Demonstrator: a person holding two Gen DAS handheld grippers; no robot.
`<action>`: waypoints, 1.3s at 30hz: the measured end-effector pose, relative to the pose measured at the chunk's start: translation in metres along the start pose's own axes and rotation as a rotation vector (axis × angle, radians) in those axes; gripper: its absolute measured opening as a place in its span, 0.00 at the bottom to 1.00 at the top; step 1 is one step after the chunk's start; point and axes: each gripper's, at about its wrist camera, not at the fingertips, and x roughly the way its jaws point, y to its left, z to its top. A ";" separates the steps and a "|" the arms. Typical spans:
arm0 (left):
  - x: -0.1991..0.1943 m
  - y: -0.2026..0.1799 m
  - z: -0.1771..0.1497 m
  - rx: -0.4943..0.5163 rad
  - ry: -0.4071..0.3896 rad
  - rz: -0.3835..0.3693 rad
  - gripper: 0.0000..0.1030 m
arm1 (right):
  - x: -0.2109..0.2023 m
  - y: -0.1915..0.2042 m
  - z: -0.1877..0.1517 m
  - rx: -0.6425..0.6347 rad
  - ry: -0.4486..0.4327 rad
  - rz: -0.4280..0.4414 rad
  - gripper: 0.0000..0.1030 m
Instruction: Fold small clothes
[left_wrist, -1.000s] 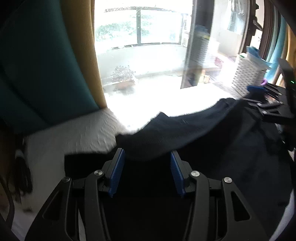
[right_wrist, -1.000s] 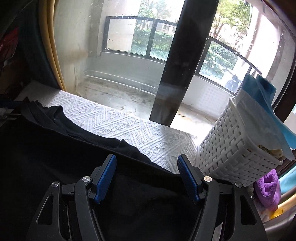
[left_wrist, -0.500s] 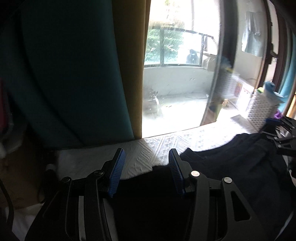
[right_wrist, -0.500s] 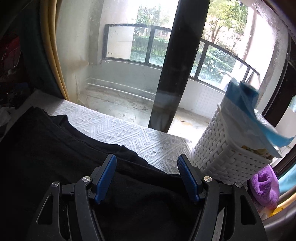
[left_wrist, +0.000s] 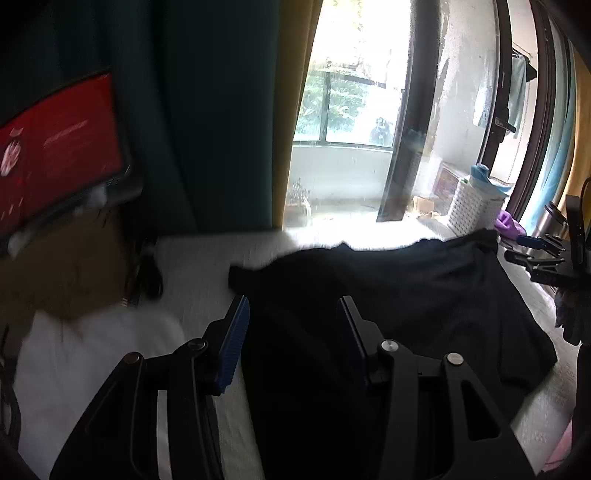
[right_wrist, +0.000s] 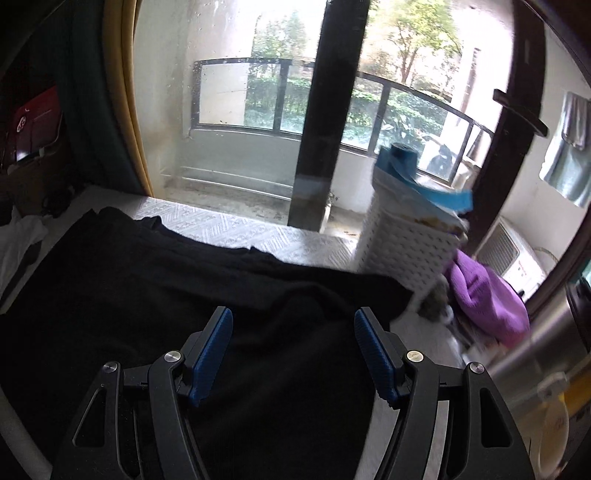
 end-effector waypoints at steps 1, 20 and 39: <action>-0.002 -0.001 -0.008 -0.010 0.005 -0.005 0.47 | -0.005 -0.001 -0.006 0.008 0.003 -0.005 0.69; -0.020 0.013 -0.114 -0.131 0.148 0.005 0.56 | -0.063 -0.016 -0.115 0.179 0.096 -0.045 0.69; -0.014 -0.005 -0.135 -0.119 0.179 -0.059 0.36 | -0.046 -0.005 -0.149 0.257 0.142 0.103 0.87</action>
